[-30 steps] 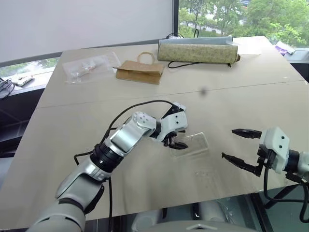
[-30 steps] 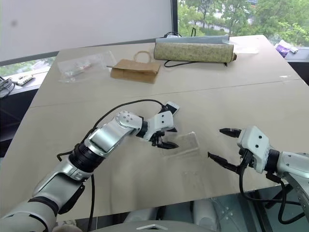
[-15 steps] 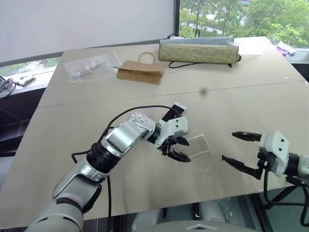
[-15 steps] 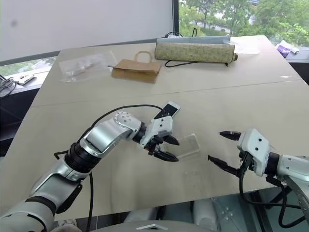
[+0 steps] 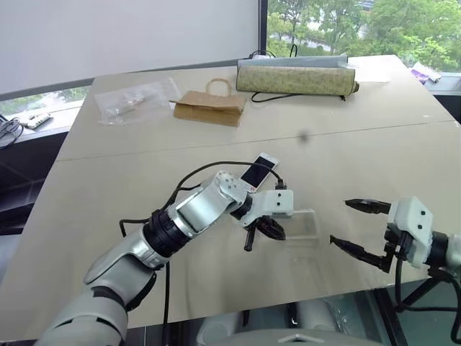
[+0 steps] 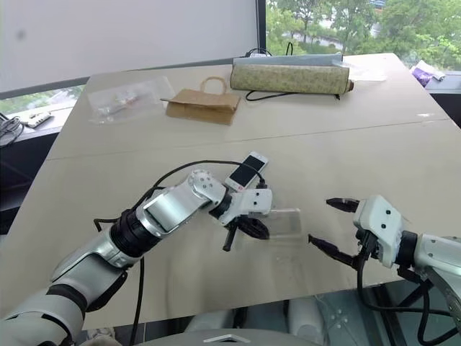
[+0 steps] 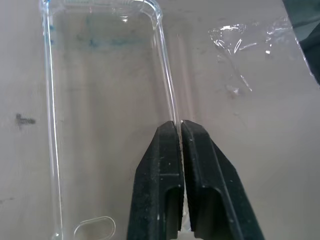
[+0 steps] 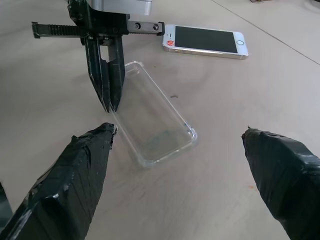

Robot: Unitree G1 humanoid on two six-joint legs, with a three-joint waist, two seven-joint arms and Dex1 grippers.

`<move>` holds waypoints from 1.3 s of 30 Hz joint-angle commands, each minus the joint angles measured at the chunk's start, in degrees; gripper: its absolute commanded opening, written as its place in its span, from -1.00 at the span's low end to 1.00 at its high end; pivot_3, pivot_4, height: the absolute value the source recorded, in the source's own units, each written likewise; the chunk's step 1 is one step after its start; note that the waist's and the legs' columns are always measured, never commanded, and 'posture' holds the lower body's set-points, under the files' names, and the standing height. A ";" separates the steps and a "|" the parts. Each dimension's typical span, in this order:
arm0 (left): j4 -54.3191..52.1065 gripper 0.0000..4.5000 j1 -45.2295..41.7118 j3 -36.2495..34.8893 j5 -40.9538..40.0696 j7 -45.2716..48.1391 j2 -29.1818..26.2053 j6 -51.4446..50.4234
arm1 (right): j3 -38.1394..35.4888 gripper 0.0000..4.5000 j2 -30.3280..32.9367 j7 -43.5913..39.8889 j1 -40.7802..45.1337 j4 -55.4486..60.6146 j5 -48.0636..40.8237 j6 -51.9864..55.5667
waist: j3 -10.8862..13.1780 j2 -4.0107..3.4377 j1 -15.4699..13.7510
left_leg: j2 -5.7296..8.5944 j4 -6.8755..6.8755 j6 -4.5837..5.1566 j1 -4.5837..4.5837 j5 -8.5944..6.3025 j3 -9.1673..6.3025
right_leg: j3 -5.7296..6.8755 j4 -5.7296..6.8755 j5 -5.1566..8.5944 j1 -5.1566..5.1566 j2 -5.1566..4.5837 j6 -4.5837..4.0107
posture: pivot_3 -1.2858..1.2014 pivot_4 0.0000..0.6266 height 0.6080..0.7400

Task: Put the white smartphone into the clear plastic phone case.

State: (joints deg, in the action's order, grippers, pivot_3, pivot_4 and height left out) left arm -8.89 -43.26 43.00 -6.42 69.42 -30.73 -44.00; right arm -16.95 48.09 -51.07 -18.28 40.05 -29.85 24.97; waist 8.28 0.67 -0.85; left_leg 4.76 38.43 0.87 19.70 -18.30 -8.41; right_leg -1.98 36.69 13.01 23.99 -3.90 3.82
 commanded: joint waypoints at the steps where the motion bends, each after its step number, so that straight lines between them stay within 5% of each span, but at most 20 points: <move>1: 1.01 -0.98 1.88 3.17 4.27 -0.89 -1.48 2.39 | -2.44 1.00 0.78 -0.77 -0.17 1.96 -1.24 0.00 | 0.00 0.00 0.01 | 0.00 0.01 0.00 -0.05 0.00 0.00 | 0.00 0.00 0.00 -0.05 0.00 0.00 | 0.03 -0.52 1.00; 16: 15.03 -0.98 -2.87 -3.42 7.00 -4.19 2.39 8.27 | 0.01 1.00 1.33 -2.70 3.62 -2.02 0.73 -2.38 | 0.00 0.00 0.08 | -0.01 0.17 0.02 -0.27 0.01 0.03 | -0.02 0.03 -0.07 -0.33 0.06 0.13 | 0.03 -0.52 1.00; 36: 34.86 -0.98 -5.16 -7.56 8.87 -0.89 2.63 33.82 | -0.21 1.00 -0.41 -1.21 2.07 -1.05 2.36 -3.63 | 0.00 0.01 0.35 | -0.01 0.21 0.02 -0.33 0.01 0.11 | -0.16 0.04 -0.16 -0.34 0.09 0.26 | 0.03 -0.52 1.00; 39: 33.93 -0.59 -4.54 -9.43 7.22 2.15 2.01 34.85 | -0.31 1.00 -0.55 -0.37 2.03 -0.87 2.26 -3.05 | 0.00 0.01 0.79 | -0.05 0.20 0.02 -0.35 0.01 0.13 | -0.20 0.05 -0.17 -0.33 0.17 0.26 | 0.03 -0.52 1.00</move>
State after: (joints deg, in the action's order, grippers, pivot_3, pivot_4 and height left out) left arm 23.25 -48.96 34.70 -0.46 70.36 -26.53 -9.06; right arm -16.03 47.74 -52.12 -16.50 37.30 -27.28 22.21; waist 8.28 0.68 -0.06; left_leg 4.70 38.63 0.89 19.35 -18.29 -8.28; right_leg -2.17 36.74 12.84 23.66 -3.70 4.09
